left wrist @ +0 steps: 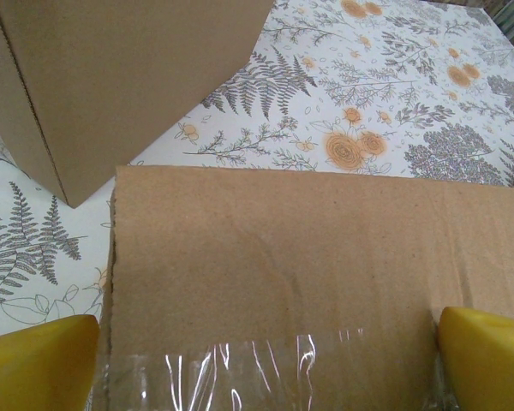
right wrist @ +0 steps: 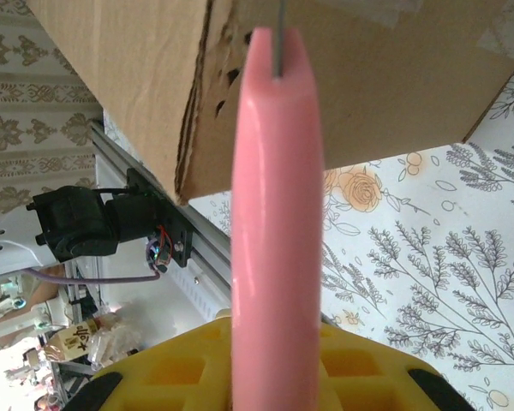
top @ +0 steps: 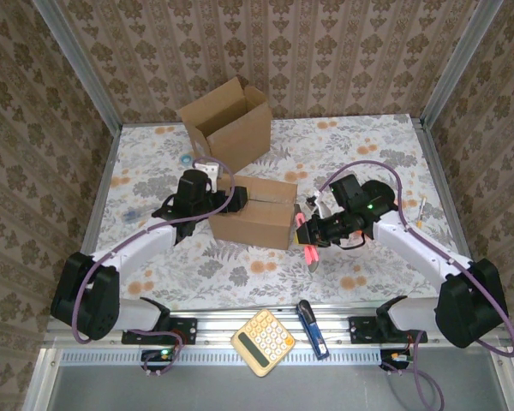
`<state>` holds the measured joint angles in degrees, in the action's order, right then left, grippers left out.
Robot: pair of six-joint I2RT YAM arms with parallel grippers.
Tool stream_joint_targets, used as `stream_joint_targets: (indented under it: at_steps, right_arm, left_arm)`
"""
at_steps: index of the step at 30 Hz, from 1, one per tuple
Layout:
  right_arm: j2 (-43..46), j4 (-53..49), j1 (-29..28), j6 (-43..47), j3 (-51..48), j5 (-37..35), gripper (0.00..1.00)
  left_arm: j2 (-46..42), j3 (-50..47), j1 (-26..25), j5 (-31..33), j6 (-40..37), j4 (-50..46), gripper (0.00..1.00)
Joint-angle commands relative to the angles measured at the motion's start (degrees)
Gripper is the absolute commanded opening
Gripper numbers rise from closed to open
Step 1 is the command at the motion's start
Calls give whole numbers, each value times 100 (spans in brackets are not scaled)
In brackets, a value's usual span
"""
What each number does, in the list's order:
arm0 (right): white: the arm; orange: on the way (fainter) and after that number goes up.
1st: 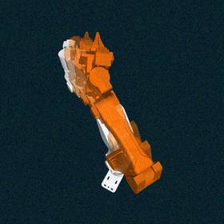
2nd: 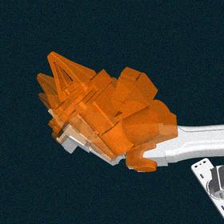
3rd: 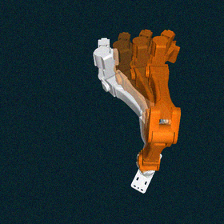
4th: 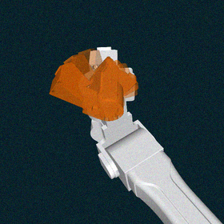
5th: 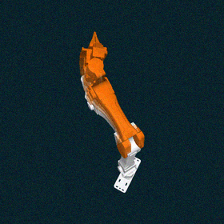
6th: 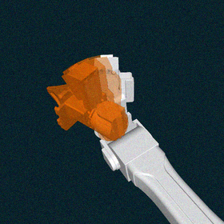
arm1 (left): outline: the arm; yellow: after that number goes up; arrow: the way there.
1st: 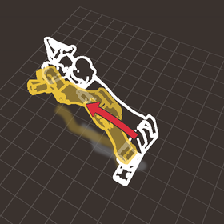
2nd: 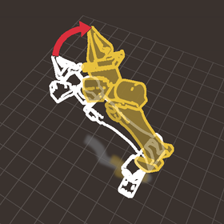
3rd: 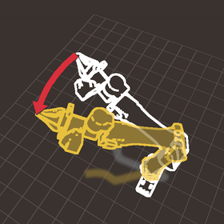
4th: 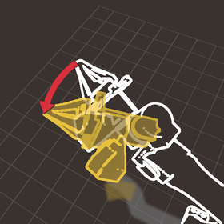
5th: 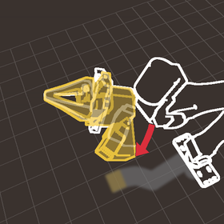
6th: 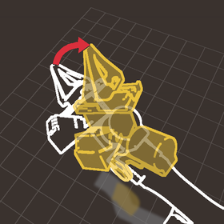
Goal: Unpack the express box
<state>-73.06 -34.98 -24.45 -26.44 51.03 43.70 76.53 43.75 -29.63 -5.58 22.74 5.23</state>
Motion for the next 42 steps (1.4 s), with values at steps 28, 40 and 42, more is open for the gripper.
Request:
stream_joint_targets:
  at_steps: [28, 40, 42]
  right_arm:
    - [1079, -780, -242, -356, -280, -1182, 0]
    - [439, 918, 211, -543, -1055, -1751, 0]
    - [230, 1304, 268, -640, -1213, -1783, 0]
  left_arm:
    - [392, -130, -35, 14, -183, -793, 100]
    - [310, 808, 62, -123, -620, -1195, 100]
    - [301, 920, 79, -142, -648, -1224, 100]
